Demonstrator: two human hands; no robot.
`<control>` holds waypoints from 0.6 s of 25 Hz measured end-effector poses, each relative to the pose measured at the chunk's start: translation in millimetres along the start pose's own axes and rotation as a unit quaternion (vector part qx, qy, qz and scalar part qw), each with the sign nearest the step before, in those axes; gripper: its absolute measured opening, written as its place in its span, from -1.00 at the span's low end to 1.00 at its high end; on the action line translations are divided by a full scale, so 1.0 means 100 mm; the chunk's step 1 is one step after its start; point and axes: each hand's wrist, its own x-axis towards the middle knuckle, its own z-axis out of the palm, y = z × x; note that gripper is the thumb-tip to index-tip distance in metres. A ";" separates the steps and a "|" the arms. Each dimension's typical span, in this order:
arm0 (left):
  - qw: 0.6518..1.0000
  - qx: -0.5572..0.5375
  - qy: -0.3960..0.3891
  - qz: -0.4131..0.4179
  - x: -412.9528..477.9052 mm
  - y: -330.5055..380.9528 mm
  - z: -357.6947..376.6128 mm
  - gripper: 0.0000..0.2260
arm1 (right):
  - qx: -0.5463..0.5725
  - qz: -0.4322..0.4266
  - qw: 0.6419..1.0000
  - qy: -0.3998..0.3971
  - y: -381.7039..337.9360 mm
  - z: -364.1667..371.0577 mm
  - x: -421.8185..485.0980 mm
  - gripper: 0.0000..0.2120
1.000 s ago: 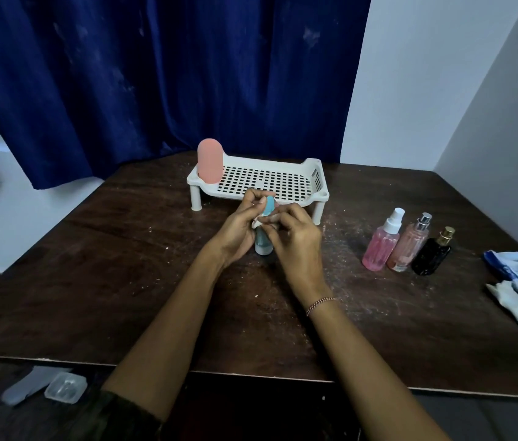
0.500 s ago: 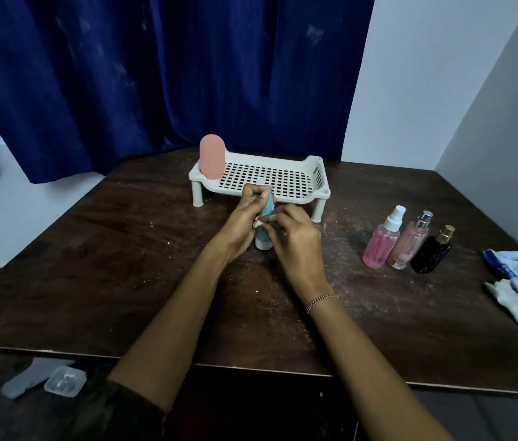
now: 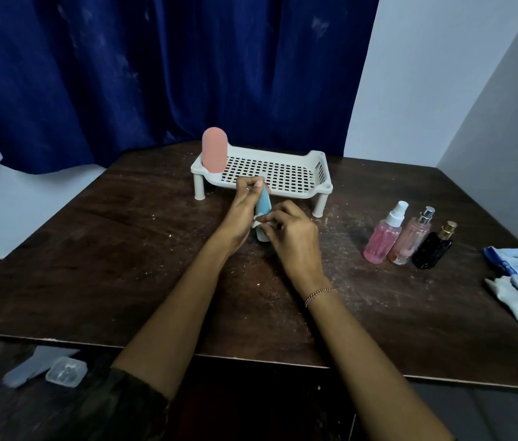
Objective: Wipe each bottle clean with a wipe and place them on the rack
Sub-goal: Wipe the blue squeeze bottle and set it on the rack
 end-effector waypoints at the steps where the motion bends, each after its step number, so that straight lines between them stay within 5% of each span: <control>1: 1.000 -0.002 0.006 0.004 0.00 0.00 0.00 -0.89 | -0.014 0.008 1.000 -0.017 0.01 0.00 -0.01 -0.91; 6: 0.999 -0.020 0.033 0.017 0.03 -0.01 -0.03 -0.86 | -0.107 -0.015 0.994 -0.011 -0.01 0.00 -0.03 -0.88; 11: 0.999 -0.021 0.041 0.022 0.03 -0.01 -0.04 -0.85 | -0.031 0.039 0.995 -0.084 0.06 0.04 -0.02 -0.86; 15: 0.997 -0.037 0.057 0.027 0.03 0.02 -0.06 -0.82 | 0.023 0.076 0.995 -0.056 0.10 0.04 0.00 -0.85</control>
